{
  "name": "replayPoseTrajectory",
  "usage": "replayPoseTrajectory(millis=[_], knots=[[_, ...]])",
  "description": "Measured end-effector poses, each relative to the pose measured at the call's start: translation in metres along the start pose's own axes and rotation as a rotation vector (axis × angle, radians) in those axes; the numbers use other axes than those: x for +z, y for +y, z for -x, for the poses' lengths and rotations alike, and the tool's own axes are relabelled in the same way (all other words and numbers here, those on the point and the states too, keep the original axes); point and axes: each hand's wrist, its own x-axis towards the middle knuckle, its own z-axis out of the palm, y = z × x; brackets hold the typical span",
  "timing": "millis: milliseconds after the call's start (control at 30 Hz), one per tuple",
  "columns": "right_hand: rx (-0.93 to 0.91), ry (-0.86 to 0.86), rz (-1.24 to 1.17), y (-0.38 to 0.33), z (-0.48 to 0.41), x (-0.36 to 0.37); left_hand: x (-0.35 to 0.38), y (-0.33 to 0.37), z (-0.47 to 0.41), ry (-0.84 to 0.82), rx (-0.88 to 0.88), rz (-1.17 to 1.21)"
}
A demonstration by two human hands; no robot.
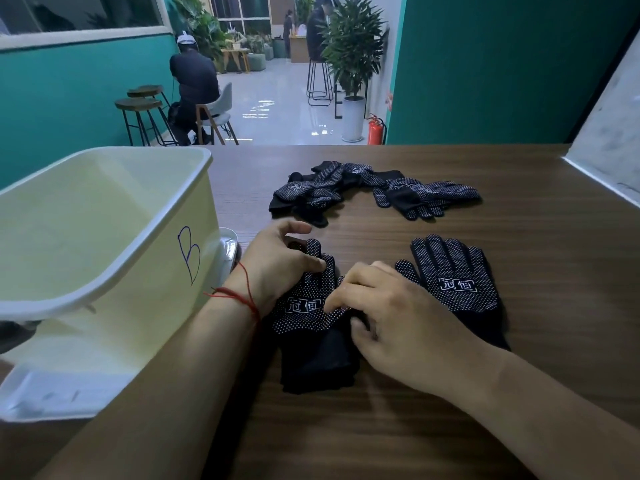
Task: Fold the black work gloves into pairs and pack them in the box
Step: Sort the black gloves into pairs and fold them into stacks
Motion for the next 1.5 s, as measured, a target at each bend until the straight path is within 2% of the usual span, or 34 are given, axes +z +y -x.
replayPoseTrajectory(millis=[167,567,733,867,967,1033,1100,1200,1267,1367,1433,1500], knots=[[0.129,0.030,-0.008,0.002,-0.001,0.004,0.000,-0.003,-0.002,0.010,0.004,0.021],[0.251,0.057,-0.016,-0.001,-0.001,0.002,-0.004,-0.004,-0.005,0.041,0.062,-0.012],[0.298,-0.029,-0.013,-0.001,0.000,-0.001,-0.005,0.001,-0.004,0.085,0.219,-0.227],[0.314,0.071,-0.067,-0.001,-0.002,-0.003,-0.012,0.006,-0.002,0.207,0.410,-0.445],[0.326,0.054,-0.109,-0.005,-0.002,-0.001,-0.014,0.005,-0.001,0.232,0.480,-0.615],[0.355,0.002,-0.115,-0.008,-0.002,-0.002,-0.009,0.004,0.001,0.151,0.495,-0.654],[0.357,-0.035,-0.108,-0.008,-0.002,-0.001,0.000,-0.002,0.002,-0.024,0.487,-0.703],[0.315,-0.055,-0.080,-0.007,-0.001,0.000,0.011,-0.016,0.008,-0.208,0.401,-1.050],[0.307,-0.058,-0.087,-0.005,-0.002,-0.001,0.012,-0.019,0.009,-0.257,0.354,-1.123],[0.254,-0.011,-0.079,-0.007,-0.001,-0.006,0.013,-0.016,0.006,-0.239,0.354,-0.972],[0.157,0.025,-0.101,-0.013,0.000,-0.010,0.010,-0.010,-0.001,-0.143,0.333,-0.637],[0.050,-0.025,-0.104,-0.022,0.002,-0.011,0.004,-0.004,-0.007,0.005,0.298,-0.377]])
